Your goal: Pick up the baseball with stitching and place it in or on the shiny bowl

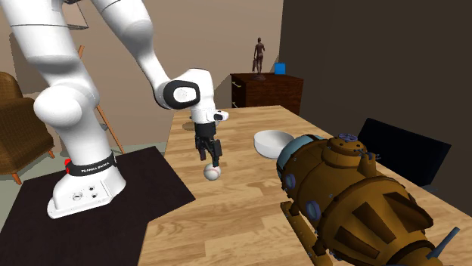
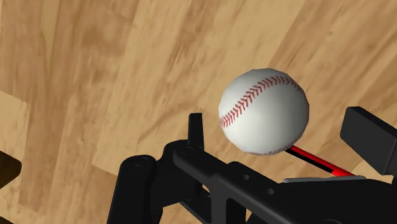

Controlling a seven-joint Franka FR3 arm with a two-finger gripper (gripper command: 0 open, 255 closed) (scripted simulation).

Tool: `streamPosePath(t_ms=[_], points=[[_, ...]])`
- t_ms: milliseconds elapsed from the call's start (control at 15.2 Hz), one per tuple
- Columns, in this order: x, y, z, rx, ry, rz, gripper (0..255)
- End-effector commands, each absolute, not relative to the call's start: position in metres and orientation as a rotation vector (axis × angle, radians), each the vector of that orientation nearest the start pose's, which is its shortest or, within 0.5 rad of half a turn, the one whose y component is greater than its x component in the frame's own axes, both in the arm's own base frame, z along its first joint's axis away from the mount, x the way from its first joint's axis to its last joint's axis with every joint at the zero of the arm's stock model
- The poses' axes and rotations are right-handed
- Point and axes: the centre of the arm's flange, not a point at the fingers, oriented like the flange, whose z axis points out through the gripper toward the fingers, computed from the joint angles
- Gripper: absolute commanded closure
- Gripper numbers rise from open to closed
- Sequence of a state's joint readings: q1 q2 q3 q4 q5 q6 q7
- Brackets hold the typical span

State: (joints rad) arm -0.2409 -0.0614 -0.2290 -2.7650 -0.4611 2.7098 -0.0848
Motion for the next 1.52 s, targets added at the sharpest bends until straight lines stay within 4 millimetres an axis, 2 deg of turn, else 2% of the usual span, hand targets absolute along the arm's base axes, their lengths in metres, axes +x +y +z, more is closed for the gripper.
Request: streamPosePath(t_ms=[0, 330, 792, 858, 1452], points=[[0.352, -0.163, 0.221, -3.315, -0.058, 0.066, 0], [0.351, -0.167, 0.197, -3.315, -0.058, 0.066, 0], [0.351, -0.167, 0.197, -3.315, -0.058, 0.066, 0], [0.351, -0.167, 0.197, -3.315, -0.058, 0.066, 255], [0.351, -0.167, 0.197, -3.315, -0.058, 0.066, 255]])
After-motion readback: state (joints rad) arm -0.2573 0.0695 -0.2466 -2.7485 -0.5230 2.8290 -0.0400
